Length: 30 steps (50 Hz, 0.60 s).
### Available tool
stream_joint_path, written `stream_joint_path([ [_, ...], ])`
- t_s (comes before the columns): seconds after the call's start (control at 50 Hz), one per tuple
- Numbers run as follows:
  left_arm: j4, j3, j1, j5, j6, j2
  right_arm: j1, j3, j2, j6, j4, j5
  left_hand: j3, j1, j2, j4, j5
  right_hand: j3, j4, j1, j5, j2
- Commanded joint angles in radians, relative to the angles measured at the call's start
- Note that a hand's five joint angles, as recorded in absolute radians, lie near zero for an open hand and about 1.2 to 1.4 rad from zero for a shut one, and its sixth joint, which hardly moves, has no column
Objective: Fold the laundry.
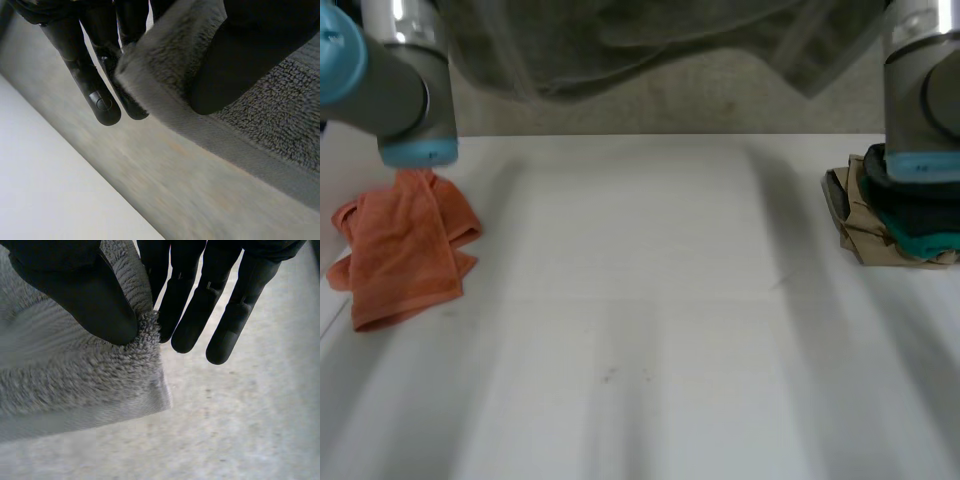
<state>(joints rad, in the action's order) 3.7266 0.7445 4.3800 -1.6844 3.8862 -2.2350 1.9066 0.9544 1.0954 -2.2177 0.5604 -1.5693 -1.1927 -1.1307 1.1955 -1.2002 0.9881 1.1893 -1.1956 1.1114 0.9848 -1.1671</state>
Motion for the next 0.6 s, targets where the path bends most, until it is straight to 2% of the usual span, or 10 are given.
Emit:
stream_joint_path([
  [0.02,-0.010,0.335,0.050,0.009,-0.057,0.041,-0.006,0.185,-0.011,-0.043,-0.023,0.008,-0.204,-0.266,0.201,-0.196,0.234,0.207,-0.201,0.285,0.237,-0.229],
  [0.14,0.025,0.569,0.041,0.017,-0.062,0.029,-0.008,0.325,-0.112,-0.074,-0.082,0.031,-0.204,-0.266,0.201,-0.196,0.234,0.207,-0.201,0.285,0.237,-0.229],
  [0.24,0.065,0.717,0.033,0.074,-0.060,0.018,-0.008,0.365,-0.176,-0.083,-0.180,0.031,-0.204,-0.266,0.201,-0.196,0.234,0.207,-0.201,0.285,0.237,-0.229],
  [0.34,0.059,0.848,0.033,0.111,-0.054,0.054,-0.015,0.391,-0.169,-0.122,-0.325,0.028,-0.204,-0.266,0.201,-0.196,0.234,0.207,-0.201,0.285,0.237,-0.229],
  [0.4,0.032,0.950,0.046,0.112,-0.047,0.165,-0.027,0.418,-0.129,-0.140,-0.454,0.029,-0.204,-0.266,0.201,-0.196,0.234,0.207,-0.201,0.285,0.237,-0.229],
  [0.5,-0.105,1.111,0.047,0.114,0.002,0.334,-0.067,0.497,0.018,-0.129,-0.701,0.037,-0.204,-0.266,0.201,-0.196,0.234,0.207,-0.201,0.285,0.237,-0.229],
  [0.52,-0.175,1.154,0.047,0.114,0.030,0.398,-0.086,0.529,0.064,-0.123,-0.790,0.041,-0.204,-0.266,0.201,-0.196,0.234,0.207,-0.201,0.285,0.237,-0.229],
  [0.58,-0.304,1.213,0.058,0.114,0.077,0.494,-0.113,0.589,0.130,-0.090,-0.910,0.049,-0.204,-0.266,0.201,-0.196,0.234,0.207,-0.201,0.285,0.237,-0.229],
  [0.6,-0.403,1.251,0.070,0.114,0.113,0.547,-0.133,0.643,0.179,-0.039,-0.977,0.054,-0.204,-0.266,0.201,-0.196,0.234,0.207,-0.201,0.285,0.237,-0.229],
])
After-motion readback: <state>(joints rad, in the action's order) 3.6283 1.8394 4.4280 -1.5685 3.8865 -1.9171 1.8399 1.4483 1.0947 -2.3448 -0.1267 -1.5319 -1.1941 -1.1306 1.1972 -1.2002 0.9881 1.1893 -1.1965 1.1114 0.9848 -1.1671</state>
